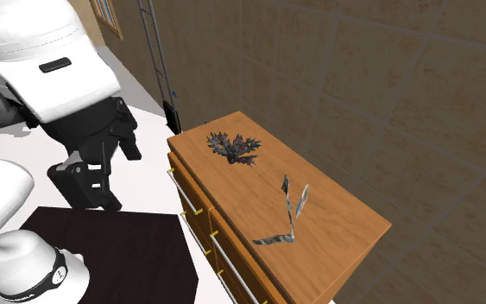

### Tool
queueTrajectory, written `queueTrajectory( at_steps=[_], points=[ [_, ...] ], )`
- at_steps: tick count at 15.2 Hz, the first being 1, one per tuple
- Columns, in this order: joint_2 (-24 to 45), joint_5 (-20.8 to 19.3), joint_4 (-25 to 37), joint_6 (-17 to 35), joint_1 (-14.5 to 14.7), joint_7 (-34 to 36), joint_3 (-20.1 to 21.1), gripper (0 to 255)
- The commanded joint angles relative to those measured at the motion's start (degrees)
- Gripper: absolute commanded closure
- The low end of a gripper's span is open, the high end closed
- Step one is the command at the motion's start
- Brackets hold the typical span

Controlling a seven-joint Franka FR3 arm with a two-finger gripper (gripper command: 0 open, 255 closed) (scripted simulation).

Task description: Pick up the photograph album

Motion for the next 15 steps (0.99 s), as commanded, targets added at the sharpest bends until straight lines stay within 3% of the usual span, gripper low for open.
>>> queueTrajectory(
  at_steps=[1, 15],
  points=[
    [0.0, 0.0, 0.0, 0.0, 0.0, 0.0, 0.0, 0],
    [30.27, -4.2, 7.87, 18.82, 4.21, -8.79, 4.92, 0]
  ],
)
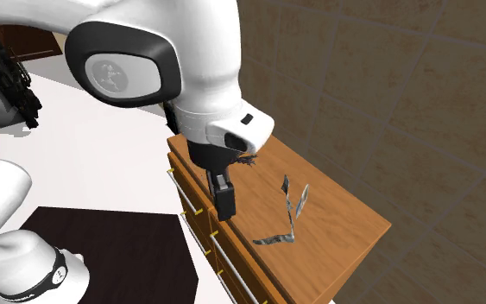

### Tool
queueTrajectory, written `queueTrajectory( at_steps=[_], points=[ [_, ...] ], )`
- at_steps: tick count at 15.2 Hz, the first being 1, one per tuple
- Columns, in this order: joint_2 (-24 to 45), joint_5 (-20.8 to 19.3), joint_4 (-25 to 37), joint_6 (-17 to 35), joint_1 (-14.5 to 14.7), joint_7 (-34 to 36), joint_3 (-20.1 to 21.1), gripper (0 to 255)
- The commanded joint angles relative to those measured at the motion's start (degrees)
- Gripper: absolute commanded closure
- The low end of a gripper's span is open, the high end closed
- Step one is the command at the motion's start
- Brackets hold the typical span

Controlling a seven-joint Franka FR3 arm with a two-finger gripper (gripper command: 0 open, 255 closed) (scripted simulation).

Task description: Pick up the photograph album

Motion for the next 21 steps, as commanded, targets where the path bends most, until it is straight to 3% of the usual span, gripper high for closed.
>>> queueTrajectory(
  at_steps=[1, 11, 21],
  points=[
    [4.91, -1.04, 1.89, 2.48, 0.47, -0.86, 0.87, 0],
    [27.18, -8.77, 14.86, 8.63, 3.33, -3.2, 4.39, 0],
    [49.25, -17.95, 32.75, 8.97, 8.99, -5.39, 5.33, 0]
  ],
)
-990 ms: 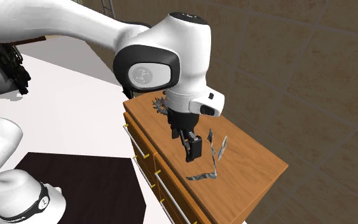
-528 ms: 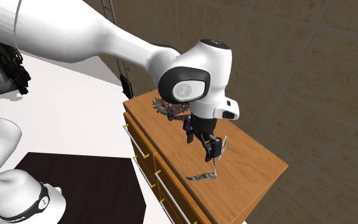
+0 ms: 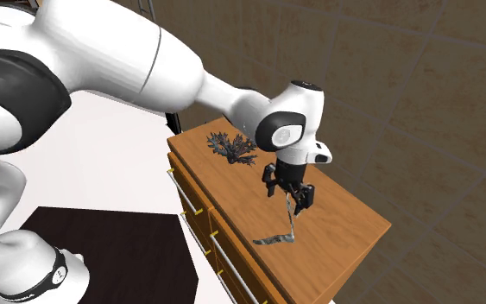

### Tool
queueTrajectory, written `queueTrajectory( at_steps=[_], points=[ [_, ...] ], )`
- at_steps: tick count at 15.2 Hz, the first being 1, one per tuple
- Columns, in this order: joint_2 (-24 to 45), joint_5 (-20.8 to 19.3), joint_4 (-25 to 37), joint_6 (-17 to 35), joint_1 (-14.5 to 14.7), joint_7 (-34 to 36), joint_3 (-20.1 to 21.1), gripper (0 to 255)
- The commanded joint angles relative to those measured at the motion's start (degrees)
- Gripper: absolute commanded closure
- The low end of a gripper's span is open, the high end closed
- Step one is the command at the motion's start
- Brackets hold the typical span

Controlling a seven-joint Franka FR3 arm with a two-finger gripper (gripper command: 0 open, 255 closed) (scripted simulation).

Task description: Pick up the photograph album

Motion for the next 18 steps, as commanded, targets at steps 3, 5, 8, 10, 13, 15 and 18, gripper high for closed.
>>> queueTrajectory(
  at_steps=[3, 5, 8, 10, 13, 15, 18],
  points=[
    [9.04, -3.22, 8.84, -1.24, 2.71, -1.9, -0.18, 0],
    [13.57, -4.63, 13.48, -2.02, 4.25, -2.93, -0.3, 0],
    [18.41, -5.93, 18.18, -2.48, 5.82, -3.95, -0.57, 0],
    [19.39, -6.15, 18.27, -1.61, 5.93, -3.71, -0.75, 0],
    [20.93, -6.49, 18.51, -0.34, 6.08, -3.36, -1.03, 0],
    [21.76, -6.67, 18.67, 0.31, 6.17, -3.18, -1.17, 0],
    [21.74, -6.66, 18.66, 0.31, 6.18, -3.17, -1.17, 255]
  ],
)
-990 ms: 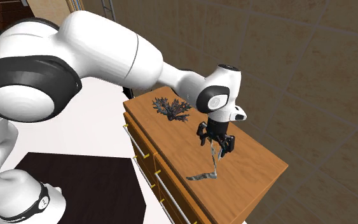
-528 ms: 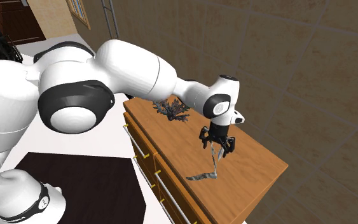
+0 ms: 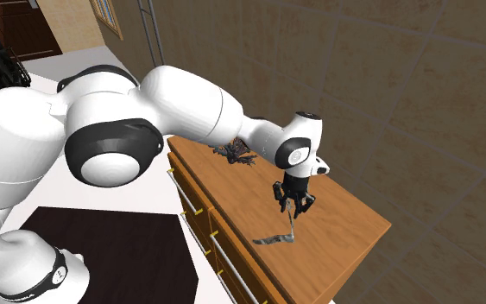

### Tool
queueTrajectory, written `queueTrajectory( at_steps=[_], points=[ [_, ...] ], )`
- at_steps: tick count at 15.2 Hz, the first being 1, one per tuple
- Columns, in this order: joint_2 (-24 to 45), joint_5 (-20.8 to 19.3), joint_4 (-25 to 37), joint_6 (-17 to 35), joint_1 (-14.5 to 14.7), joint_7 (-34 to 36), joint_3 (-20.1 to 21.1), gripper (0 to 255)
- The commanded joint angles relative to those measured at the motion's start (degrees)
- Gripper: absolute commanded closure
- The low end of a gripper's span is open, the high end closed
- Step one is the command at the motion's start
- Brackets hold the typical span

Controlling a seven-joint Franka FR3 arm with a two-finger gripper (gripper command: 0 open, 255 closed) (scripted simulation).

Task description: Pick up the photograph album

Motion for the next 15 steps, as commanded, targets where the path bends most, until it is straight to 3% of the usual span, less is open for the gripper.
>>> queueTrajectory(
  at_steps=[1, 15],
  points=[
    [0.02, -0.01, -0.04, 0.06, 0.01, 0.02, 0.0, 255],
    [-3.54, 0.78, -0.59, -2.89, -0.38, -0.81, 0.64, 255]
  ],
)
